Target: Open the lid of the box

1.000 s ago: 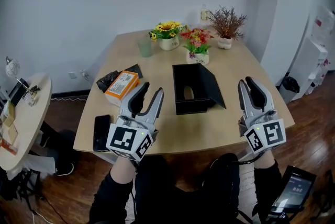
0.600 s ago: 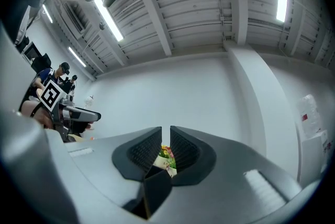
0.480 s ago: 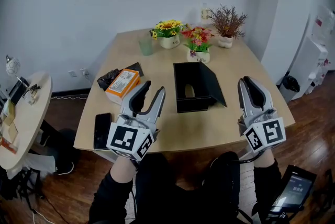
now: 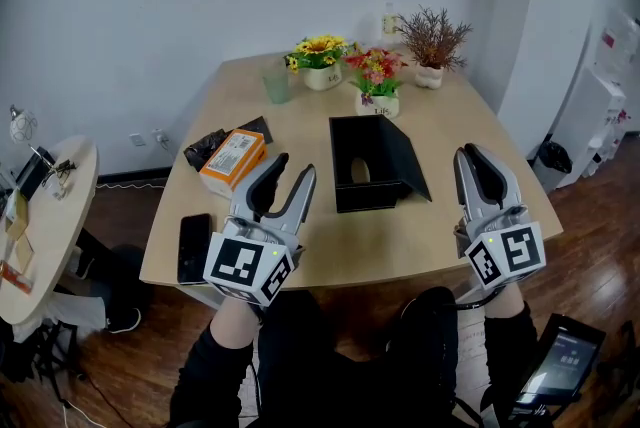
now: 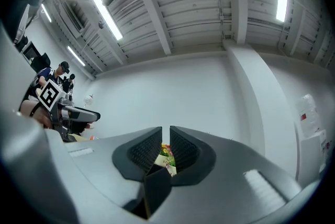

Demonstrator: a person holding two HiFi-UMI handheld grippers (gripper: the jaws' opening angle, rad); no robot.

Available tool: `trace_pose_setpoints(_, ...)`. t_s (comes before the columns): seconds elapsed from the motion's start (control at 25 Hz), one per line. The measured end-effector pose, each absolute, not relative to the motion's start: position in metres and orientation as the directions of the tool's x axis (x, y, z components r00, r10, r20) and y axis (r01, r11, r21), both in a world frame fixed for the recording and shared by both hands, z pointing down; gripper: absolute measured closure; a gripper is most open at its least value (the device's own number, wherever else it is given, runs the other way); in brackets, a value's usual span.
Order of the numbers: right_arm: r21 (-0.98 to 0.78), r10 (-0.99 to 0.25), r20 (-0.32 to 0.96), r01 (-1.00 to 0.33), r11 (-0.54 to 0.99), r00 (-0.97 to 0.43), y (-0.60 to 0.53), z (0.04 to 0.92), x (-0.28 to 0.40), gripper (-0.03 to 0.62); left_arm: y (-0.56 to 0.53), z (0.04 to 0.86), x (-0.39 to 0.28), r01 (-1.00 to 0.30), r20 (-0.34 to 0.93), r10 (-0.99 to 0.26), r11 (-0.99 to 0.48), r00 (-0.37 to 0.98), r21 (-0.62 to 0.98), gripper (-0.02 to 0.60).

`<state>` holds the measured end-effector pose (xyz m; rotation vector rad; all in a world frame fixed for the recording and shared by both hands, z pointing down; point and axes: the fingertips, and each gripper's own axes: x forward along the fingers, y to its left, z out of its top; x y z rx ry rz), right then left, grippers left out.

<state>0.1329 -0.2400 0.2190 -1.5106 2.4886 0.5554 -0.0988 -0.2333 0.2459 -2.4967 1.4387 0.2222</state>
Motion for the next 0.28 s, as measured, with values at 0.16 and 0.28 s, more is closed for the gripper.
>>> trace_pose_setpoints(0.16,0.222,-0.817,-0.337,-0.883,0.413,-0.467,-0.2392,0.2204,0.1332,0.548,-0.2327,0.2479,-0.0978,-0.863,-0.249,-0.827,-0.484,0.504,-0.144,0.439)
trace_pose_setpoints(0.28,0.222,-0.820,-0.336,-0.885,0.410,-0.464,-0.2392,0.2215,0.1352,0.551,-0.2331,0.2487,-0.0964,-0.864,-0.247,-0.828,-0.485,0.504,-0.138,0.439)
